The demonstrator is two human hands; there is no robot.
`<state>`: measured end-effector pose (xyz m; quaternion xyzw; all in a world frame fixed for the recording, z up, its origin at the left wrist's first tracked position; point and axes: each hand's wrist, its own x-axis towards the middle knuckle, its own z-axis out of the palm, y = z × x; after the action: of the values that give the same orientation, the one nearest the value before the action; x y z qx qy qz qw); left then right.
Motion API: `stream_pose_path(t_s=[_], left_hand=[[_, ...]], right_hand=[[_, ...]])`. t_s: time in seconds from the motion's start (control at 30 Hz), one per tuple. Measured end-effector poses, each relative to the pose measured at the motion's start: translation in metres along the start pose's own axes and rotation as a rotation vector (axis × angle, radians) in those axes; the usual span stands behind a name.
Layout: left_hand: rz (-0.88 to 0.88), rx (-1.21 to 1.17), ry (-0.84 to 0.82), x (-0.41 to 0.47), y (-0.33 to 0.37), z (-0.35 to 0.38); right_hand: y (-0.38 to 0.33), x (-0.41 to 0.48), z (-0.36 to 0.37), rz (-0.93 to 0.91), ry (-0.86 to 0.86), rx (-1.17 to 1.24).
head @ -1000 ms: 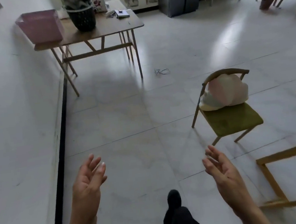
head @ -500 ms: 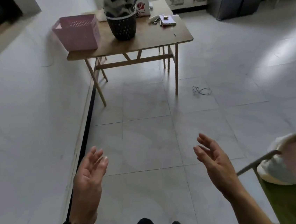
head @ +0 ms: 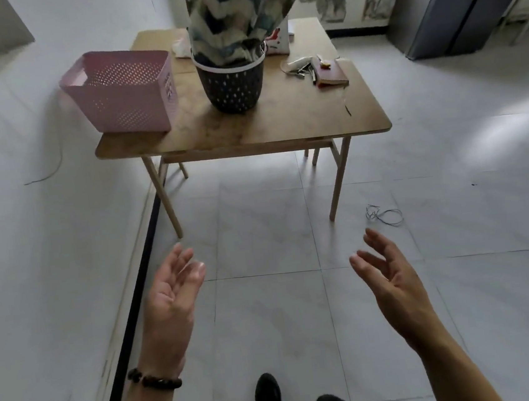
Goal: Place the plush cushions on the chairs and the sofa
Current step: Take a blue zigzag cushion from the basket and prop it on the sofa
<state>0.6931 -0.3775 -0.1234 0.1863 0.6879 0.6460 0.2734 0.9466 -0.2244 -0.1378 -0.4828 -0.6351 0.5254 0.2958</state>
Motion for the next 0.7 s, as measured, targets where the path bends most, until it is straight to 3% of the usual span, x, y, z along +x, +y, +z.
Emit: stream_pose_path(t_s=[0.2, 0.37, 0.5, 0.7], left_hand=[[0.034, 0.060, -0.089, 0.159, 0.031, 0.068], [0.004, 0.092, -0.034, 0.280, 0.019, 0.131], [-0.025, 0.107, -0.013, 0.370, 0.043, 0.171], [0.100, 0.078, 0.053, 0.506, 0.103, 0.195]], right_hand=[[-0.025, 0.150, 0.015, 0.001, 0.072, 0.051], [-0.015, 0.298, 0.041, 0.029, 0.062, 0.086], [-0.041, 0.415, 0.057, 0.020, -0.008, 0.083], [-0.128, 0.579, 0.089, -0.141, -0.163, 0.103]])
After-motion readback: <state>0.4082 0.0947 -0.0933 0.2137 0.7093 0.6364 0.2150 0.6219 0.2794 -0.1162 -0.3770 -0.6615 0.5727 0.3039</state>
